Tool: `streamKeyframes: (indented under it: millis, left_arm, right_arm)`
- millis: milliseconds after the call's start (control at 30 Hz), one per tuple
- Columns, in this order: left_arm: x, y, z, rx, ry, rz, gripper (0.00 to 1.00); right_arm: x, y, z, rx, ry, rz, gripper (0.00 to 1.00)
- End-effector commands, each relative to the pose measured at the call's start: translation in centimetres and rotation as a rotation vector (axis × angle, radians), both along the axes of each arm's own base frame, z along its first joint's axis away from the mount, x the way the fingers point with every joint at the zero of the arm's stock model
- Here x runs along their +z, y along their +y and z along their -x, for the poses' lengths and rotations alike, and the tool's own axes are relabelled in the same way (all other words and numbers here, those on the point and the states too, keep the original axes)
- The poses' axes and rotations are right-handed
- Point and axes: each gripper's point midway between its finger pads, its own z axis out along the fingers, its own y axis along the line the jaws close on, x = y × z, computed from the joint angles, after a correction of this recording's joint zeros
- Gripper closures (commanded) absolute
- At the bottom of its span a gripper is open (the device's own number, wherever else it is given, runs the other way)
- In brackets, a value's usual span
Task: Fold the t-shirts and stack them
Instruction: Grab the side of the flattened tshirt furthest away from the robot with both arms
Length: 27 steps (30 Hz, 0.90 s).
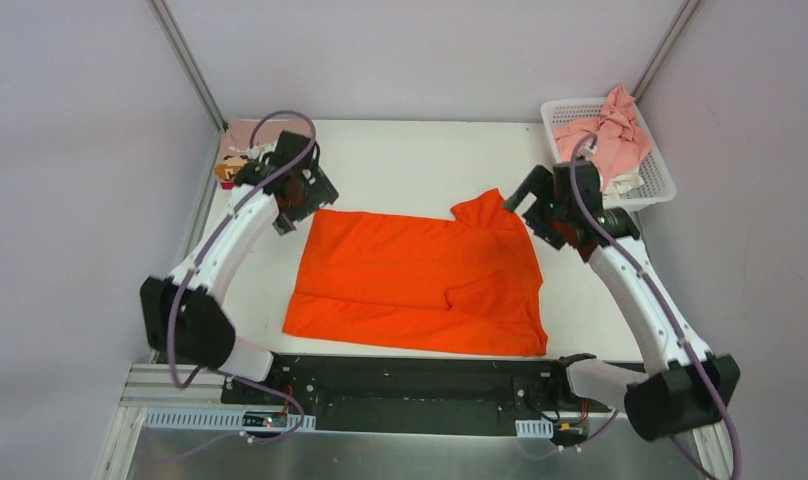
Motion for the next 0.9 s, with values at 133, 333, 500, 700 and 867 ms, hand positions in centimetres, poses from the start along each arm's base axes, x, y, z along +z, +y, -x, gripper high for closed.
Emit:
streamKeyframes:
  millis: [133,333,500,700,867]
  left_arm:
    - [-3.9,3.0,-9.7,-0.06,0.173,-0.099,0.01]
    - [-8.5,3.4,-12.1,-0.09,0.276,-0.102,0.11]
    - [-11.9,3.9,-12.9,-0.085,0.342,-0.104,0.28]
    - [-14.3,4.2,-12.9,-0.062,0.388,-0.093,0.4]
    - [-14.9,3.6,-12.8,-0.077,0.384,-0.059,0.45]
  right_arm:
    - [4.5,1.9,-13.5,0.152,-0.217,0.187,0.01]
    - [1.3,3.5,-18.7,0.208,-0.16,0.212,0.01]
    - [-2.2,4.5,-20.6,0.237,-0.072,0.207,0.01]
    - [-5.0,5.0,-21.6,0.242,-0.015,0.176,0.01]
    - [-6.8,4.7,-21.7,0.231,0.02,0.193,0.01]
